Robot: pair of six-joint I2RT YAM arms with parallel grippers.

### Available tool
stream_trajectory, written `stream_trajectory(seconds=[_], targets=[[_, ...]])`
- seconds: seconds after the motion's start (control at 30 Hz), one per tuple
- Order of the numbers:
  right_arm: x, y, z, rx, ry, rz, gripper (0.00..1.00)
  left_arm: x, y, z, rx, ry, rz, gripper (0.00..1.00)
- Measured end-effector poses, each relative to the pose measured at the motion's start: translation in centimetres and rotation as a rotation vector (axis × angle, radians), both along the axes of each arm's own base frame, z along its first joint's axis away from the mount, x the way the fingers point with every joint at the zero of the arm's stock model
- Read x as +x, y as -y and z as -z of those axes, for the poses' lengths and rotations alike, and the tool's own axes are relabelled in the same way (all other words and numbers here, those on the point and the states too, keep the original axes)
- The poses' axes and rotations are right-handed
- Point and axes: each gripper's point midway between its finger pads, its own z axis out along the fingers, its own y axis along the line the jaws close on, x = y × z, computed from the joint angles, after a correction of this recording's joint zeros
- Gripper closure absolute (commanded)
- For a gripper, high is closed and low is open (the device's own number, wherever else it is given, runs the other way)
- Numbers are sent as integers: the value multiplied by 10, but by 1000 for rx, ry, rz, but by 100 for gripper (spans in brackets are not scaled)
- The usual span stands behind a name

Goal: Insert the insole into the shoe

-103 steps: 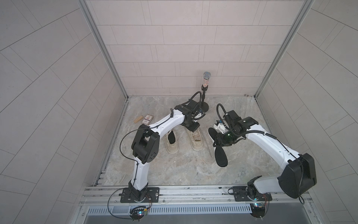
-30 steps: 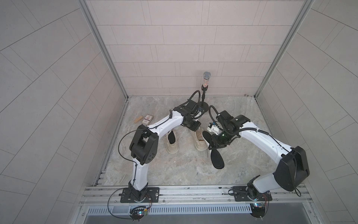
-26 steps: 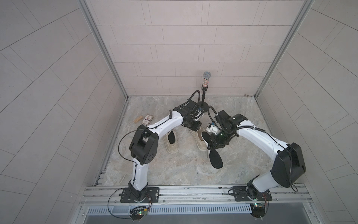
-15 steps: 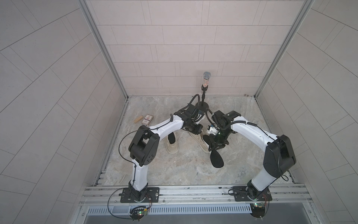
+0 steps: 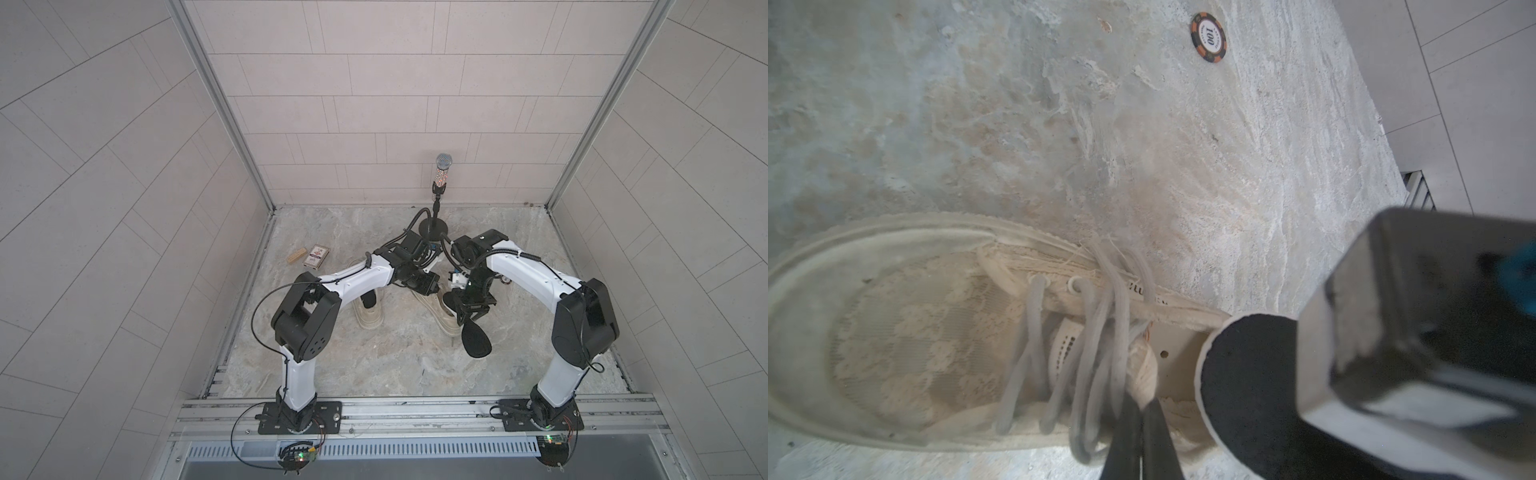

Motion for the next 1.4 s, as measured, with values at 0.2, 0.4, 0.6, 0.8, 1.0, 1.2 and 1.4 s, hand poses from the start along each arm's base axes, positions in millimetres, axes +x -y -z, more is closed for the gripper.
stream_trajectory(seconds=[0.2,0.4,0.6,0.8,1.0,1.2,1.4], targets=[[4,5,4,-37,-22,-6,71,-4,4,0,-5,-8,2,100],[12,11,10,-88,-33,-33,71,-6,7,-1,-18,-7,12,100],[13,16,12,-105,-19,-67,71,-6,10,-1,-41,-8,14,100],[8,28,8,-111,41,-109,73,-8,13,2,-148,-86,-13,100],[7,36,-1,-125,149,-200,76,-12,17,0,-260,-176,-38,100],[6,33,-3,-136,182,-245,77,-12,22,-8,-315,-208,-37,100],[9,38,-2,-177,200,-266,77,-9,11,-6,-337,-234,-39,100]])
